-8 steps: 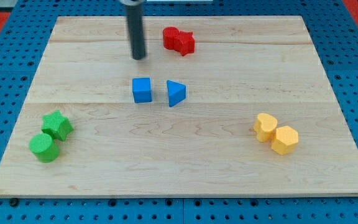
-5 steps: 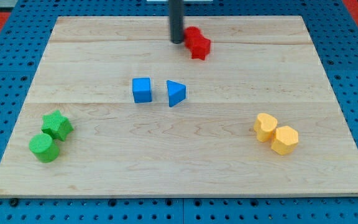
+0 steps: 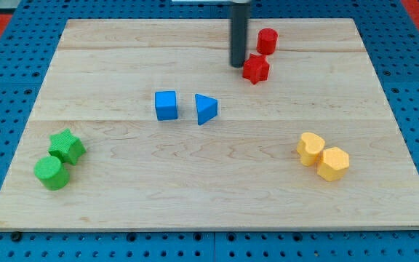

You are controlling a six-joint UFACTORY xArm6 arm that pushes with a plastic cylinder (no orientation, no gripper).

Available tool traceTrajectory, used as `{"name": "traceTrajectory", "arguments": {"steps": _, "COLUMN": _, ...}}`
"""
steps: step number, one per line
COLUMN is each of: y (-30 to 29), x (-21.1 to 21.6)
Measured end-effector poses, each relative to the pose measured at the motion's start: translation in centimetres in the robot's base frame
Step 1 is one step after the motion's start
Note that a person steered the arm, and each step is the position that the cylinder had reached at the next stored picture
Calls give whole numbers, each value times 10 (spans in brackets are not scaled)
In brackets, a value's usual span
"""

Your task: Push the red blocks to the center right

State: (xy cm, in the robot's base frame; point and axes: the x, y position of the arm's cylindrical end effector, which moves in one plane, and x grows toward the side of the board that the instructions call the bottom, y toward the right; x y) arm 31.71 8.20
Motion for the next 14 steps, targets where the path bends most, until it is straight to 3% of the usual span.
{"name": "traceTrajectory", "arguments": {"steps": 1, "y": 38, "x": 6}}
{"name": "traceTrajectory", "arguments": {"steps": 2, "y": 41, "x": 49}}
{"name": "traceTrajectory", "arguments": {"steps": 4, "y": 97, "x": 32}}
{"name": "traceTrajectory", "arguments": {"steps": 5, "y": 110, "x": -34}}
{"name": "traceTrajectory", "arguments": {"steps": 7, "y": -8, "x": -78}}
{"name": "traceTrajectory", "arguments": {"steps": 10, "y": -79, "x": -80}}
{"name": "traceTrajectory", "arguments": {"steps": 12, "y": -118, "x": -36}}
{"name": "traceTrajectory", "arguments": {"steps": 13, "y": -78, "x": -18}}
{"name": "traceTrajectory", "arguments": {"steps": 14, "y": -116, "x": 7}}
